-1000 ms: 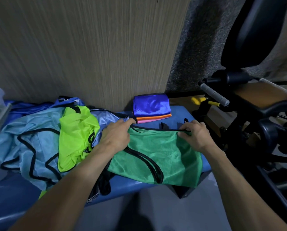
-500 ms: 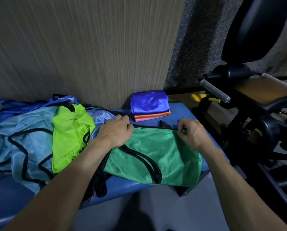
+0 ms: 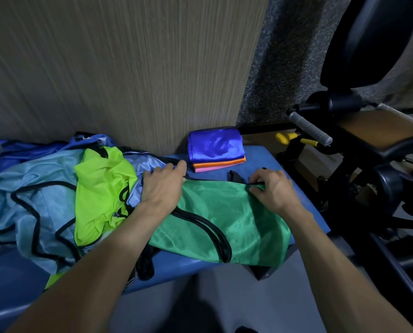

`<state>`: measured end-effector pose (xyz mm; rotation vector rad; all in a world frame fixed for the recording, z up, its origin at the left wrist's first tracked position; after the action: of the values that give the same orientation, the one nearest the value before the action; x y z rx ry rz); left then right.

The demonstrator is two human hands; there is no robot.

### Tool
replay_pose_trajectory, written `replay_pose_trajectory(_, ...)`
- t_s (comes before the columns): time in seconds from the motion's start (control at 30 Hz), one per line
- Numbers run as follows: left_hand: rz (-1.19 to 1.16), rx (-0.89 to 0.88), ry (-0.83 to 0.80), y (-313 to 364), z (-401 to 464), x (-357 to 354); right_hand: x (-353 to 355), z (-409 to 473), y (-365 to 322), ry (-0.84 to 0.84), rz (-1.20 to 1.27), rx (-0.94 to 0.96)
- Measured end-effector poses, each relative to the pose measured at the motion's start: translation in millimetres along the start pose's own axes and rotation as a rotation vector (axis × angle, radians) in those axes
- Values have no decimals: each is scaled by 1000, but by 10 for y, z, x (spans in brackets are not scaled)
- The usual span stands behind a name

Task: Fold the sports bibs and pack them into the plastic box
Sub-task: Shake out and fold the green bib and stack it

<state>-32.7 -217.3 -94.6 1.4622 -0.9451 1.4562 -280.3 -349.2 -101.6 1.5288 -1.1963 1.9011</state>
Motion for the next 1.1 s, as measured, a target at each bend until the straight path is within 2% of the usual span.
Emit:
replay_pose_trajectory(0.13,-76,-47,125,-120,38,25,82,-136,36,91,61,-88)
replay_pose_trajectory(0.2,-80,-51,124,-162,41,46,131,-229,79,115,143,-192)
replay_pose_trajectory(0.3,-33,-20,113,-140,-9,128,176,-370,199,5,254,-412)
replay_pose_trajectory(0.37,-41,-78,242,39,-140,254,175,-449,253,-93,289,-486)
replay_pose_trajectory(0.4,-81,-164,285,195,-239,312,153,-468,285,-104,313,-493)
replay_pose_trajectory(0.43,-143,-276,261,375,-340,333,126,-477,302,-100,345,-489)
replay_pose_trajectory(0.5,-212,-428,28,711,-504,210,73,-499,268,-101,413,-497)
replay_pose_trajectory(0.57,-112,-449,-195,839,-561,-42,36,-528,186,-84,481,-503)
replay_pose_trajectory(0.67,4,-379,-361,703,-478,-359,1,-533,146,-25,632,-490)
replay_pose_trajectory(0.73,9,-382,-362,646,-427,-379,-12,-511,183,19,695,-445)
replay_pose_trajectory(0.83,-2,-425,-260,715,-406,-319,-40,-530,262,66,691,-421)
replay_pose_trajectory(1.0,0,-427,-327,960,-373,-466,64,-583,372,168,707,-461)
replay_pose_trajectory(1.1,-11,-440,-322,1201,-343,-497,251,-629,425,253,825,-480)
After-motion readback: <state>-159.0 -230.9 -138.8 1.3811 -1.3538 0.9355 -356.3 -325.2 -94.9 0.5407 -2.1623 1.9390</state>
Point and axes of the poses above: each hand's wrist, its own z-axis towards the middle knuckle, its own x-axis out of the back of the hand, y = z × x, the point moved 3 cm from there along z, towards the middle knuckle, and after that the axes turned 9 degrees about -y, right-handed, at the moved point
